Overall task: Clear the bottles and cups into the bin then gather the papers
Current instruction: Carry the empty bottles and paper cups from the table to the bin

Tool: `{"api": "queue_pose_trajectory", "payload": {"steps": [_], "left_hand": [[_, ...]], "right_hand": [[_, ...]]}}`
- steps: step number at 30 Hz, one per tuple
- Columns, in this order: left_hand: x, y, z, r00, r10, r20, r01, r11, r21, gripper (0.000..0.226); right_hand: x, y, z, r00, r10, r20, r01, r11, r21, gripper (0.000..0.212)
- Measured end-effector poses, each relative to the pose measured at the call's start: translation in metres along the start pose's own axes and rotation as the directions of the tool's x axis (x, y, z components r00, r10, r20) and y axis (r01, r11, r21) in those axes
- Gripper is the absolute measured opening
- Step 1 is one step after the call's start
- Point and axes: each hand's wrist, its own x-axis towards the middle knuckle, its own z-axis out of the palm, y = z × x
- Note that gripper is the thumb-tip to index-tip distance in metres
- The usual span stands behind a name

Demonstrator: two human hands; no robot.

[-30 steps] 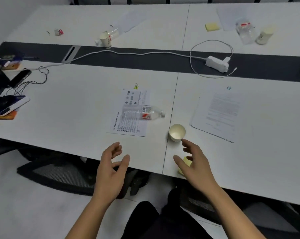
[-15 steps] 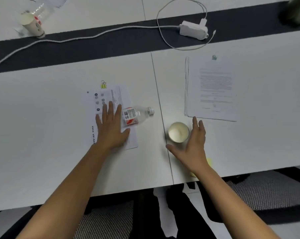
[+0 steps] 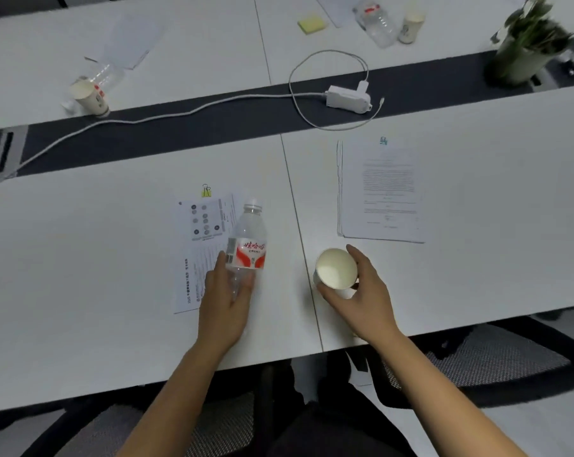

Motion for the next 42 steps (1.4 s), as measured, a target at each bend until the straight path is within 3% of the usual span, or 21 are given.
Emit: {"api": "queue_pose_trajectory", "payload": {"steps": [6, 9, 13, 20, 24, 27, 34, 36, 42], "left_hand": [[-0.093, 0.035, -0.024, 0.983, 0.156, -0.093, -0.172, 0.963, -0.208, 0.067], [-0.107, 0.037, -0.011, 0.982, 0.19, -0.019, -0.187, 0.935, -0.302, 0.06], [-0.1, 0.047, 0.02, 0.935, 0.314, 0.164, -0.272, 0.933, -0.238, 0.068], [-0.134, 0.133, 0.116, 0.705, 0.546, 0.453, -0.458, 0.838, -0.296, 0.065], [-0.196, 0.185, 0.183, 0.551, 0.625, 0.552, -0.52, 0.775, -0.359, 0.048], [-0.243, 0.212, 0.239, 0.441, 0.666, 0.601, -0.578, 0.724, -0.378, 0.05], [-0.344, 0.278, 0.357, 0.317, 0.689, 0.652, -0.596, 0.679, -0.429, 0.038], [-0.362, 0.301, 0.376, 0.312, 0.698, 0.645, -0.592, 0.674, -0.442, 0.04], [-0.376, 0.357, 0.451, 0.398, 0.708, 0.584, -0.593, 0.684, -0.425, 0.051]], "right_hand": [[-0.072, -0.025, -0.046, 0.983, 0.022, -0.182, 0.01, 0.985, 0.175, 0.08], [-0.105, -0.012, -0.06, 0.948, 0.082, -0.309, -0.003, 0.969, 0.248, 0.076], [-0.156, 0.017, -0.088, 0.856, 0.193, -0.479, -0.038, 0.948, 0.315, 0.074], [-0.267, 0.078, -0.159, 0.526, 0.362, -0.769, -0.042, 0.915, 0.402, 0.072], [-0.318, 0.122, -0.196, 0.358, 0.424, -0.832, 0.009, 0.889, 0.457, 0.068], [-0.344, 0.167, -0.23, 0.271, 0.444, -0.854, 0.028, 0.883, 0.468, 0.074], [-0.396, 0.261, -0.342, 0.255, 0.451, -0.855, -0.031, 0.888, 0.459, 0.078], [-0.401, 0.276, -0.377, 0.248, 0.449, -0.859, -0.028, 0.889, 0.457, 0.08], [-0.377, 0.333, -0.481, 0.257, 0.447, -0.857, -0.024, 0.889, 0.457, 0.09]]}}
